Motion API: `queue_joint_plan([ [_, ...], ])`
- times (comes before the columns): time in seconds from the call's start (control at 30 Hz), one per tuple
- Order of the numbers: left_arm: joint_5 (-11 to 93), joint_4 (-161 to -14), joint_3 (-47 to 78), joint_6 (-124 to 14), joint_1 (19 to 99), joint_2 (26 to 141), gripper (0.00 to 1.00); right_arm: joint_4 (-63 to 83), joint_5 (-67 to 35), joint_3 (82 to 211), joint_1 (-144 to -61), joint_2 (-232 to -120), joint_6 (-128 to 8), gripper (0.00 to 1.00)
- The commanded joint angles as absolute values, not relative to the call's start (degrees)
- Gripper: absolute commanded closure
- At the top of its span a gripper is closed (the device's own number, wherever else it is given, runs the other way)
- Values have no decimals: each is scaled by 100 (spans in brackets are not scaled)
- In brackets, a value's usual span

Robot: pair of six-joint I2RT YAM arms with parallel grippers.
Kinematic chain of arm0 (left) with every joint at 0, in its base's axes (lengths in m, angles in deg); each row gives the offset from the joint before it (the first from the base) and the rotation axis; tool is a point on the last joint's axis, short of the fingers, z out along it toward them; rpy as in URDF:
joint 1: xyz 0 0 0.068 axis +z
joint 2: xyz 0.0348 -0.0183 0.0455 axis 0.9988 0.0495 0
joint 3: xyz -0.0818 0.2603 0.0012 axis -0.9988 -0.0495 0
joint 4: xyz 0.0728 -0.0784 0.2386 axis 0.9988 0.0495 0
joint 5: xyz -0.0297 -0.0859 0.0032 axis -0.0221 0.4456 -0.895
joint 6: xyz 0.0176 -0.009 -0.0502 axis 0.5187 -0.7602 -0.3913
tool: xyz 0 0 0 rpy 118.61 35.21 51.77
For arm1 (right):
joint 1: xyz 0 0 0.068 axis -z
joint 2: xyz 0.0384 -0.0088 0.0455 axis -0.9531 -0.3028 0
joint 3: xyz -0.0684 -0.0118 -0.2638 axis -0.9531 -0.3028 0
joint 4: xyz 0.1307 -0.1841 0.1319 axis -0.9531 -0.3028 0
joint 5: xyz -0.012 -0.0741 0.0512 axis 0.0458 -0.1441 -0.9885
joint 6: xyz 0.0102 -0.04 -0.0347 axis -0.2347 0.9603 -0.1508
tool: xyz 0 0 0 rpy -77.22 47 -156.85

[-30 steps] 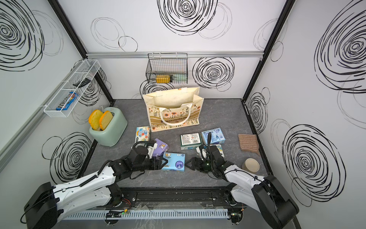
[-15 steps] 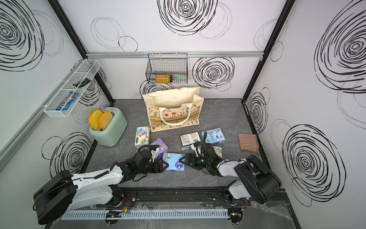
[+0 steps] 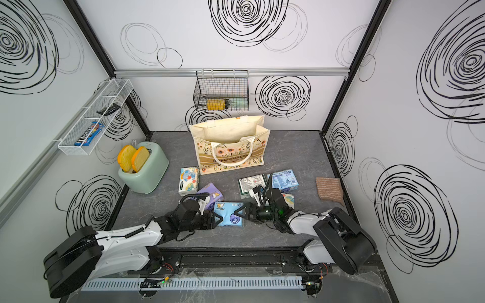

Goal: Put tissues into the canvas bag
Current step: Pick up the pack of facial tissues from the center of the board.

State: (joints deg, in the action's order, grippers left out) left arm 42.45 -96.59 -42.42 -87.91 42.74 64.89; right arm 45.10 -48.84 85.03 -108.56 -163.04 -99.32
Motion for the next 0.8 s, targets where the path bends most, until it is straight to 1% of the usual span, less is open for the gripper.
queue_joint_plan([
  [0.0,4542,-10153,-4430,-8860,4399,6511,32,4539,-5390,8674,-10930,-15766,-9975,8],
  [0.13,4715,-10529,-4501,-8953,4461,6418,32,4037,-5262,8776,-10922,-15397,-9819,8],
  [0.3,4962,-10999,-4548,-9223,4463,6440,32,3949,-5171,8740,-10921,-15591,-9741,10],
  [0.4,5229,-11811,-4752,-9583,4481,6592,33,3974,-4993,8632,-10931,-15634,-9685,11],
  [0.53,5438,-12782,-4958,-10005,4485,6910,34,3538,-4555,8607,-10929,-15747,-9306,11],
  [0.67,5551,-13351,-5079,-10240,4491,7175,36,3996,-4626,8432,-10929,-16086,-9323,11],
  [0.77,5631,-13859,-5201,-10453,4484,7357,37,4685,-4861,8273,-10938,-16421,-9470,12],
])
